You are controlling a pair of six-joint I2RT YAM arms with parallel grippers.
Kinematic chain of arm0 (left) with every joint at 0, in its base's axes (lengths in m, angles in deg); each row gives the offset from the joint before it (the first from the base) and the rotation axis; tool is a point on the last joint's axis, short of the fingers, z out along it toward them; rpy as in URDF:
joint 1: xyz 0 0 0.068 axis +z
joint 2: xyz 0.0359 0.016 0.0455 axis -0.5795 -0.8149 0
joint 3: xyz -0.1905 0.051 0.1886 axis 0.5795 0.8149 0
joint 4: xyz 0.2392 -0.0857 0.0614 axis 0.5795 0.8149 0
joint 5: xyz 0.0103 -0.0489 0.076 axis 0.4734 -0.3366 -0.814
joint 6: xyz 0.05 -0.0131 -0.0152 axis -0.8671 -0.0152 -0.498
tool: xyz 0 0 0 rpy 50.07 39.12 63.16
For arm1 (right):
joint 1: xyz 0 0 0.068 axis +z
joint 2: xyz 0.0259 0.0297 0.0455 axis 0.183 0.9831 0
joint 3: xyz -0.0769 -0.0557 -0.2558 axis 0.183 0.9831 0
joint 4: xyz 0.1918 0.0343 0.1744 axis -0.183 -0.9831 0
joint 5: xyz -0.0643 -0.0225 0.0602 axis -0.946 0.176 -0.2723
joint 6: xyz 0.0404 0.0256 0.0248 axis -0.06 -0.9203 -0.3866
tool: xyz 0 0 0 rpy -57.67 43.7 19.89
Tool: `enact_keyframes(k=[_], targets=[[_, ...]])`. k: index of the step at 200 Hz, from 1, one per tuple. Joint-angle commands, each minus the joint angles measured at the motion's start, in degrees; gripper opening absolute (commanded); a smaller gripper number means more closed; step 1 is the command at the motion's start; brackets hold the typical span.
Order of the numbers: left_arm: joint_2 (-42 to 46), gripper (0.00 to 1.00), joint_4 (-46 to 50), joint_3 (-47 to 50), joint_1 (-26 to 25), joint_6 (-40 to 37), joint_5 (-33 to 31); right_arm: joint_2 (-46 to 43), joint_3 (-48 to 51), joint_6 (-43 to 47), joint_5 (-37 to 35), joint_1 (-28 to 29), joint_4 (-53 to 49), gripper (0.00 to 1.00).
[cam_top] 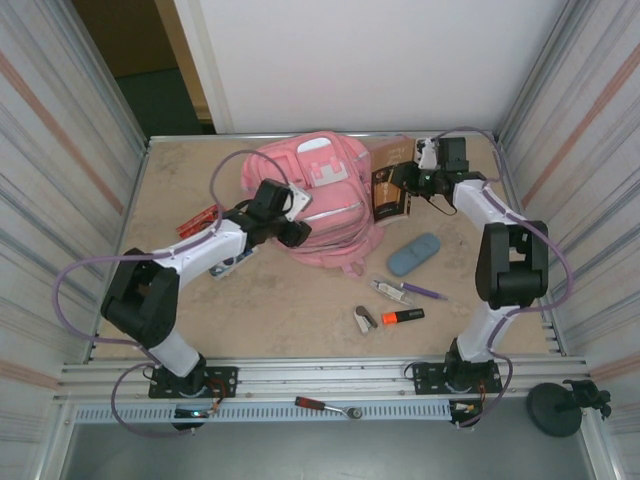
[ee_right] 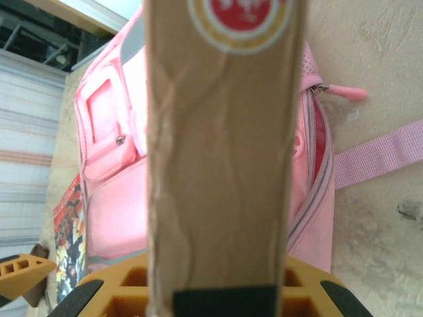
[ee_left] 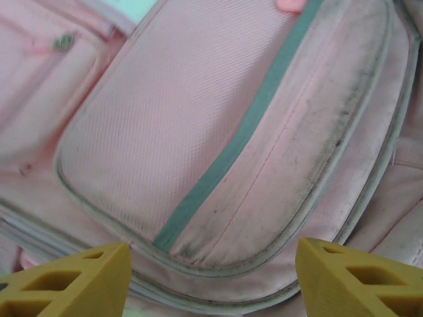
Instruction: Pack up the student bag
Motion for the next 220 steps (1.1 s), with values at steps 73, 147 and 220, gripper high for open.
enact_keyframes(k=[73, 147, 220], targets=[[-16.2, 0.76, 10.7, -19.5, -3.0, -19.4, 6.1, -13.9, 5.7, 3.1, 1.0, -1.3, -2.1, 0.0], [-25.5, 0.69, 13.8, -28.0, -3.4, -21.7, 4.1, -19.7, 8.5, 4.3, 0.7, -2.9, -5.1, 0.0], [-21.6, 0.8, 13.4, -24.5, -3.3, -20.8, 16.8, -21.0, 10.1, 4.7, 1.0, -3.7, -5.5, 0.0]])
